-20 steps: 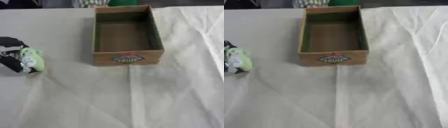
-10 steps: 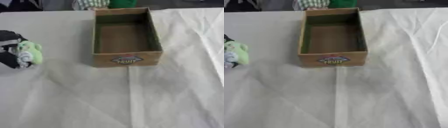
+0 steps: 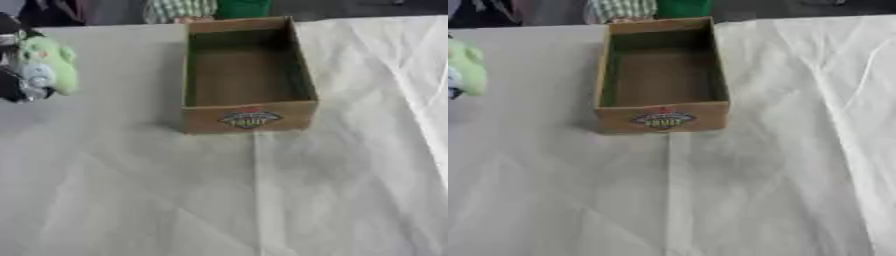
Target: Pick up objects on the table and place them in the box.
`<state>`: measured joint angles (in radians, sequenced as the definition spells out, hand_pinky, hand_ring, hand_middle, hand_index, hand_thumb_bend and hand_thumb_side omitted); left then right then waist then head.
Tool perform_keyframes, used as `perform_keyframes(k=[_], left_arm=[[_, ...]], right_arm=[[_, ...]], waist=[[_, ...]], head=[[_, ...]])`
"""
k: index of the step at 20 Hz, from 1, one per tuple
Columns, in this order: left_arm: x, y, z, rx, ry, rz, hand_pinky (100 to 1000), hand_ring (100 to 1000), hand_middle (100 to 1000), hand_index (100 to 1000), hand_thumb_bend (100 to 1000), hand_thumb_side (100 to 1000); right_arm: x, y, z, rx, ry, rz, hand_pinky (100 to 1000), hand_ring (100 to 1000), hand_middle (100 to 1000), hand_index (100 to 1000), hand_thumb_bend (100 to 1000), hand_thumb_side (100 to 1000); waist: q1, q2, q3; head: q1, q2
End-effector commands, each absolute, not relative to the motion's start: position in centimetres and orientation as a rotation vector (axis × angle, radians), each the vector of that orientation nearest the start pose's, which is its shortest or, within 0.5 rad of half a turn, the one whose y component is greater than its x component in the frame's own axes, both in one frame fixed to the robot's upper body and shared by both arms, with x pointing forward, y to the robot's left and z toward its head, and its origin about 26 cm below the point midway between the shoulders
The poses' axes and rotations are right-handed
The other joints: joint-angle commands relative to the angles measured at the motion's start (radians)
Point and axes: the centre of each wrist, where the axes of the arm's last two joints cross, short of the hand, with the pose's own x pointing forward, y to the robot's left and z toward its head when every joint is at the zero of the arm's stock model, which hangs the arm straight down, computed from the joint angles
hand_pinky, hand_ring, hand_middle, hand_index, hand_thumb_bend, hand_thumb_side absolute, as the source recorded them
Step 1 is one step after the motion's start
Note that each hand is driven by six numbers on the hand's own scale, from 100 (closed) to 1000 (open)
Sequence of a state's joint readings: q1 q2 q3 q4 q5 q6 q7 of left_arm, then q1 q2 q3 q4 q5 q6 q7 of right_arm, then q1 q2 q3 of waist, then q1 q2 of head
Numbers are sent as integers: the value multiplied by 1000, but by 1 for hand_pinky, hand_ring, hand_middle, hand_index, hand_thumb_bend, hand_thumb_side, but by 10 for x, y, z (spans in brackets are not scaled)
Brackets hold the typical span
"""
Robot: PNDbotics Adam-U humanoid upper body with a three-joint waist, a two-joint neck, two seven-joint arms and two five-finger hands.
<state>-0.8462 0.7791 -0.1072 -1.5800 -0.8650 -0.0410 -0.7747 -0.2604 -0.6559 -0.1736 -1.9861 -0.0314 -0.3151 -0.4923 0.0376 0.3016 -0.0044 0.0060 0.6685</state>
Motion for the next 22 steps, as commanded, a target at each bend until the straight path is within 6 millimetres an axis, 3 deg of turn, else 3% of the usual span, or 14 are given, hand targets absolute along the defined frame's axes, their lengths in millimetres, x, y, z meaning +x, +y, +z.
perform_keyframes(k=[1,11,22], left_arm=[[373,285,368,1298,-1397,-1608,501,578,536,777,100,336],[396,217,381,1427,-1722,-1500,495,571,510,759,100,286],[433,137,359,1571,-1777,-1464,489,577,510,752,100,276]], right_arm=[[284,-344,260,815,3396,-74,845,735,747,888,100,576],[288,-334,269,696,3414,-132,843,735,748,887,100,577],[293,-320,282,526,3408,-130,840,734,749,886,100,575]], waist=[[-2,-27,-3],[-1,-42,-38],[-4,-29,-136]], head=[[4,10],[35,3],[104,-24]])
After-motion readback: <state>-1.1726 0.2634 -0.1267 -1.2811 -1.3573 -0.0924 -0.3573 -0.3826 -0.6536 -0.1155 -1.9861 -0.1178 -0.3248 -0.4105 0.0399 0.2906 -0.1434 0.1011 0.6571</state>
